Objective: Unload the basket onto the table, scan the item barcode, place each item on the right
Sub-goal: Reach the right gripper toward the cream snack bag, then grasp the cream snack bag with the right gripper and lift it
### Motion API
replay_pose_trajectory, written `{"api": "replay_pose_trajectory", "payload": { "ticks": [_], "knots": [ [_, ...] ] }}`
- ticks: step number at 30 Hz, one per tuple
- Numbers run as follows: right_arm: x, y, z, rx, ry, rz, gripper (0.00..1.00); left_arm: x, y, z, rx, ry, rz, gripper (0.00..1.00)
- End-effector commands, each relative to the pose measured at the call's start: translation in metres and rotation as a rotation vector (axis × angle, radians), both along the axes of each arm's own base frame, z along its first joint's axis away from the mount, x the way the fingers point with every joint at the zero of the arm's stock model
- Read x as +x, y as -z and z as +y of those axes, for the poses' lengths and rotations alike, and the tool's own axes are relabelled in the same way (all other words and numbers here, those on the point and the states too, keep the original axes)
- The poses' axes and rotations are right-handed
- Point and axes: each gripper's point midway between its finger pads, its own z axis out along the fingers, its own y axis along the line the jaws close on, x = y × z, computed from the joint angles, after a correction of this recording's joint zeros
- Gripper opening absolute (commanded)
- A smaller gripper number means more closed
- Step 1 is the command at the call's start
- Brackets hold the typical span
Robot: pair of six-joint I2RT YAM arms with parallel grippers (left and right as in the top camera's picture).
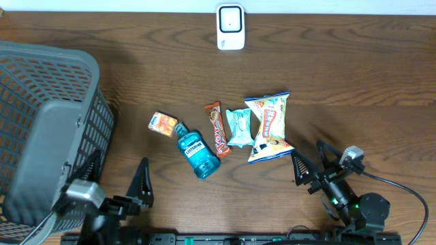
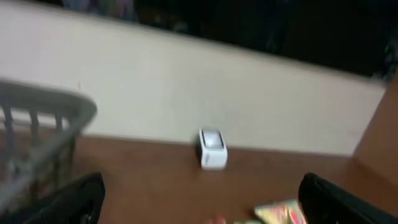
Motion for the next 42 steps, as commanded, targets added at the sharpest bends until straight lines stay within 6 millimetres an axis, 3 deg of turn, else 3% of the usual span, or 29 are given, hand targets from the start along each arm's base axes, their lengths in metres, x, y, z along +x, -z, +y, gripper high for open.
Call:
{"api": "replay_pose_trajectory", "payload": {
  "ticks": [1, 7, 13, 18, 23, 26, 27, 29, 30, 33, 37, 42],
  "knots": [
    [0.000, -0.023, -0.005, -0.090, 0.033, -0.030, 0.99, 0.005, 0.021, -0.011, -0.017, 0.070, 0.062, 0.99],
    [0.022, -0.041, -0.001, -0.192, 0.031, 0.082, 0.99, 0.022, 0.076, -0.022, -0.035, 0.148, 0.192, 0.99],
    [0.049, -0.040, 0.022, -0.323, -0.018, 0.257, 0.99, 0.026, 0.097, -0.025, -0.029, 0.175, 0.238, 0.99],
    [0.065, -0.008, 0.036, -0.530, 0.007, 0.483, 0.99, 0.024, 0.104, -0.031, 0.065, 0.219, 0.222, 0.99],
    [0.066, 0.038, 0.089, -0.628, -0.170, 0.612, 0.99, 0.029, 0.114, -0.026, 0.069, 0.185, 0.245, 0.99],
    [0.072, 0.059, 0.100, -0.654, -0.196, 0.640, 0.96, 0.029, 0.117, -0.026, 0.065, 0.185, 0.252, 0.99],
    [0.079, 0.065, 0.102, -0.658, -0.181, 0.636, 0.72, 0.029, 0.117, -0.026, 0.064, 0.185, 0.253, 0.99],
    [0.091, 0.069, 0.101, -0.635, -0.122, 0.639, 0.55, 0.030, 0.119, -0.026, 0.063, 0.186, 0.259, 0.99],
    [0.097, 0.071, 0.098, -0.620, -0.074, 0.647, 0.53, 0.030, 0.122, -0.026, 0.062, 0.189, 0.263, 0.99],
    [0.110, 0.081, 0.090, -0.612, 0.028, 0.665, 0.63, 0.033, 0.137, -0.026, 0.055, 0.191, 0.299, 0.99],
    [0.114, 0.103, 0.082, -0.640, 0.087, 0.716, 0.63, 0.036, 0.160, -0.026, 0.039, 0.195, 0.353, 0.99],
    [0.116, 0.132, 0.065, -0.672, 0.203, 0.789, 0.54, 0.036, 0.161, -0.026, 0.038, 0.196, 0.357, 0.99]
  ]
}}
